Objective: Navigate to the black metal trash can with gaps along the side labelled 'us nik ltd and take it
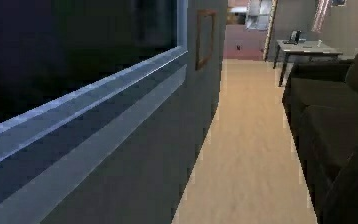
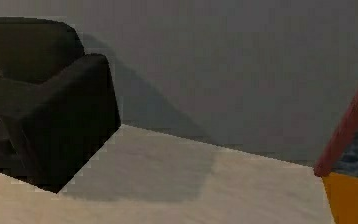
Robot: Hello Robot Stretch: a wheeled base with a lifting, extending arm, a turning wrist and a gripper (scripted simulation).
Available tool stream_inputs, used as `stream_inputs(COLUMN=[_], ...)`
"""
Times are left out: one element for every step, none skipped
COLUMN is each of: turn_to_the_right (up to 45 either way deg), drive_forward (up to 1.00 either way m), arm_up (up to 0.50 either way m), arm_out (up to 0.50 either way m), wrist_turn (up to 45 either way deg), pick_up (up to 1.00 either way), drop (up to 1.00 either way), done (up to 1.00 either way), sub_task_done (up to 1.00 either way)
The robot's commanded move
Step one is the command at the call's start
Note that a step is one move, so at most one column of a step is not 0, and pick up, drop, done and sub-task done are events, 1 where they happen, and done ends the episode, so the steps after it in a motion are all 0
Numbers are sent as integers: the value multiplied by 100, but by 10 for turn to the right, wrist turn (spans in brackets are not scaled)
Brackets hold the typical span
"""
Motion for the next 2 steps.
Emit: stream_inputs(turn_to_the_right=[180, 0], drive_forward=[0, 100], arm_up=[0, 0], arm_out=[0, 0], wrist_turn=[0, 0], pick_up=[0, 0], drop=[0, 0], done=[0, 0], sub_task_done=[0, 0])
